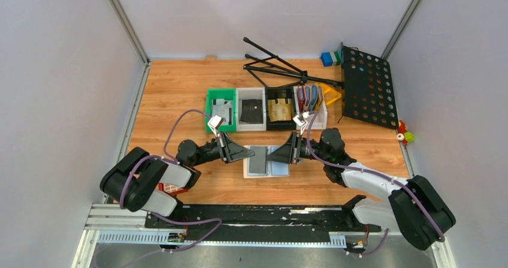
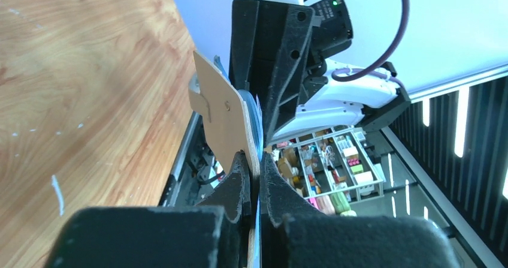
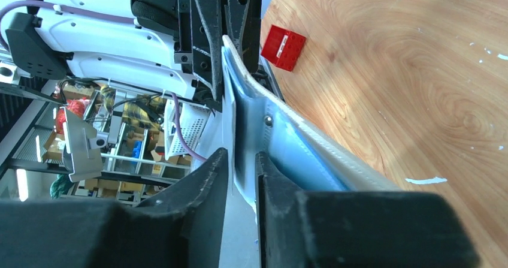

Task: Take the credit cards out of the card holder
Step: Remove the credit card from the card holder.

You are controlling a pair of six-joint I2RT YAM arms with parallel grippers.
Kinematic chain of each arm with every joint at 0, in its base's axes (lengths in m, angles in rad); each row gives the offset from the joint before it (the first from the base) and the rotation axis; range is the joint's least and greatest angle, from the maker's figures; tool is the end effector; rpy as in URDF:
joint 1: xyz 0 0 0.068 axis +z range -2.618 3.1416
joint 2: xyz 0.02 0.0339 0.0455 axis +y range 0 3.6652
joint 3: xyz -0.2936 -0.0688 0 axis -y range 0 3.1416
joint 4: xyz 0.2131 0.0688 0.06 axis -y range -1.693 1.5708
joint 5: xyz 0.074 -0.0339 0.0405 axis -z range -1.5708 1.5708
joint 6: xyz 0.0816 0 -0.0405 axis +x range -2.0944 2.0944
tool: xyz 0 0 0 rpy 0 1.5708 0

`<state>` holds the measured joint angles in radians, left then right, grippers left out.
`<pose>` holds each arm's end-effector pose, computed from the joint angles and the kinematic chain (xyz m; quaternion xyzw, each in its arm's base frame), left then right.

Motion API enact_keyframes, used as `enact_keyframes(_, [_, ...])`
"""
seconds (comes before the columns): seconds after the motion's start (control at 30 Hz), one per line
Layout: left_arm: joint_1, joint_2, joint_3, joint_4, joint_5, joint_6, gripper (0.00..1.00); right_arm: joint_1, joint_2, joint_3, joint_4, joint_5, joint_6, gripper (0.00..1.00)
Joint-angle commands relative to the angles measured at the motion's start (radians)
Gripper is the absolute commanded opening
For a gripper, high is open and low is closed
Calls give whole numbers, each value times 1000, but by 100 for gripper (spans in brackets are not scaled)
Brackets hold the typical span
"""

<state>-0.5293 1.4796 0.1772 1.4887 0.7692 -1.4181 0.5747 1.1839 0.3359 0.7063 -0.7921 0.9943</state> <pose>0.1767 -0.1691 0.2409 0.0064 0.6583 -0.7247 0.2032 0.1574 0.1712 0.2467 -0.1021 0.7343 0.6333 0.2220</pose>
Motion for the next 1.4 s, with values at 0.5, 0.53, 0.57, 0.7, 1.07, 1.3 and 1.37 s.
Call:
enact_keyframes(0.5, [-40,-193,8,38,-18,-63,0,34,-159,88,-189,78,-64,14])
enact_keyframes(0.53, [-41,-193,8,38,-21,-64,0,34,-167,86,-190,80,-65,14])
enact_keyframes(0.57, [-41,-193,6,35,-26,-65,0,34,-173,85,-190,81,-64,14])
enact_keyframes(0.7, [-43,-180,-1,56,-53,-71,0,34,-180,93,-178,74,-60,12])
enact_keyframes(1.07, [-56,-139,0,115,-67,-97,0,40,-161,98,-176,51,-71,15])
enact_keyframes(1.3, [-55,-129,-4,112,-78,-85,0,39,-213,82,-190,88,-70,18])
enact_keyframes(1.37, [-55,-116,-5,117,-80,-81,0,39,-230,74,-201,102,-73,18])
